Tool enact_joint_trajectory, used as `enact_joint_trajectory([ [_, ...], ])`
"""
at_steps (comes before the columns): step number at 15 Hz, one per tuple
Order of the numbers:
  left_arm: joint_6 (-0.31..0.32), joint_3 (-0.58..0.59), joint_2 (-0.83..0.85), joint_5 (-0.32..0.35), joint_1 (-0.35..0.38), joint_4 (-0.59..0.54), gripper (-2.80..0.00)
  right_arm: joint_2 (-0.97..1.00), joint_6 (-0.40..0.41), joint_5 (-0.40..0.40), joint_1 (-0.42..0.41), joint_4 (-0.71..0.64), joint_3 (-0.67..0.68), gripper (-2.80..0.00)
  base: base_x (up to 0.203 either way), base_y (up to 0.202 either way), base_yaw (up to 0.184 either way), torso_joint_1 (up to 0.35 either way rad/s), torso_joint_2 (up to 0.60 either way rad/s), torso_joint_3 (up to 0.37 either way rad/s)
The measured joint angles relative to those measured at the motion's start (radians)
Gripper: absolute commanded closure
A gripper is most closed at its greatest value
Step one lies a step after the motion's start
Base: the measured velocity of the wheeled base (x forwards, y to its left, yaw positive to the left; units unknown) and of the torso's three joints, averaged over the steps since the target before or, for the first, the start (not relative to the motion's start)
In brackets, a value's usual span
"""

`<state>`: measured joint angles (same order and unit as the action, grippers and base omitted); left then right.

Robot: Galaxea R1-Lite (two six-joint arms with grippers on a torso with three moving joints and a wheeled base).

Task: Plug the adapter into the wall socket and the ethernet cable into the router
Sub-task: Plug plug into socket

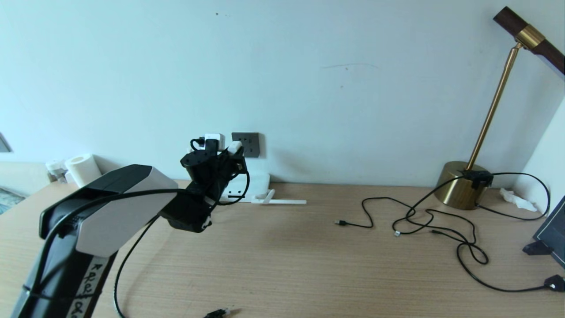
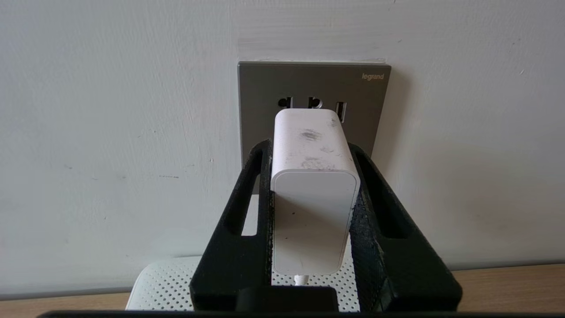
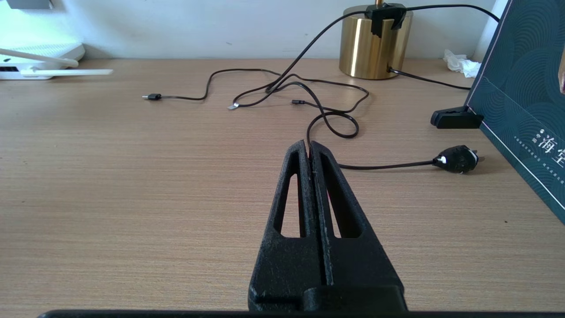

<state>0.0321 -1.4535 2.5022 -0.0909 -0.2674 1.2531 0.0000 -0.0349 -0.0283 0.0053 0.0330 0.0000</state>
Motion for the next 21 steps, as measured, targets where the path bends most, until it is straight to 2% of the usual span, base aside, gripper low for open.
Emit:
enact_joint_trajectory([
  [6, -0.001, -0.062, 0.022, -0.001, -0.007, -0.044, 0.0, 0.0, 0.0, 0.0, 0.0, 0.0, 0.0, 0.0, 0.0, 0.0, 0.0, 0.0, 0.0, 0.0],
  [21, -0.001, -0.138, 0.067, -0.008, -0.009, -0.07, 0.0, 0.0, 0.0, 0.001, 0.0, 0.0, 0.0, 0.0, 0.0, 0.0, 0.0, 0.0, 0.0, 0.0],
])
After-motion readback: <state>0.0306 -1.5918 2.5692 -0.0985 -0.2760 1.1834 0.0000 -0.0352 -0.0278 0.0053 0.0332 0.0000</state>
